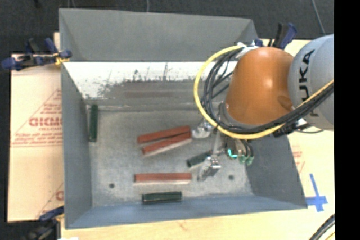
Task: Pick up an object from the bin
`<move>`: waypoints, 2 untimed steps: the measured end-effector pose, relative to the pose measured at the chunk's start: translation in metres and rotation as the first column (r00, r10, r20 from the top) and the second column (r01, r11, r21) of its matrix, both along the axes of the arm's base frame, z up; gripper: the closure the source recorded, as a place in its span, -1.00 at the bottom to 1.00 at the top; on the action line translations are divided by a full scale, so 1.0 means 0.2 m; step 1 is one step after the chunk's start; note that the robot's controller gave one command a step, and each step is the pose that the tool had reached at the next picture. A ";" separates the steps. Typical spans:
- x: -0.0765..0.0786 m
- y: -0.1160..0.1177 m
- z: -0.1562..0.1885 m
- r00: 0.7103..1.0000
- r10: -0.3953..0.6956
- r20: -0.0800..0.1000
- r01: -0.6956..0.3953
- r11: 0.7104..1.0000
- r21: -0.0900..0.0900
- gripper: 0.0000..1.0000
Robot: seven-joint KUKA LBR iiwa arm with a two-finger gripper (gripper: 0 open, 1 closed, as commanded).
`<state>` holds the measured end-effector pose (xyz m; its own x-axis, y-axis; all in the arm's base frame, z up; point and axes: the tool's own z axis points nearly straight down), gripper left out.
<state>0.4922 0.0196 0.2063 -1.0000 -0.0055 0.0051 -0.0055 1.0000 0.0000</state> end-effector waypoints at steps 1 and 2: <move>0.01 0.00 0.02 1.000 0.000 0.008 0.000 1.000 0.000 -1.00; 0.01 -0.05 -0.20 0.999 0.044 0.016 -0.044 0.999 0.000 -1.00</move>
Offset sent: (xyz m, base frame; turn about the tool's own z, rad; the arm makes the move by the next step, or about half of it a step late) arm -0.0030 -0.0302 -0.1363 -0.1405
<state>0.4945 0.0101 0.1669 -0.9987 -0.0496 -0.0112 -0.0496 0.9988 -0.0005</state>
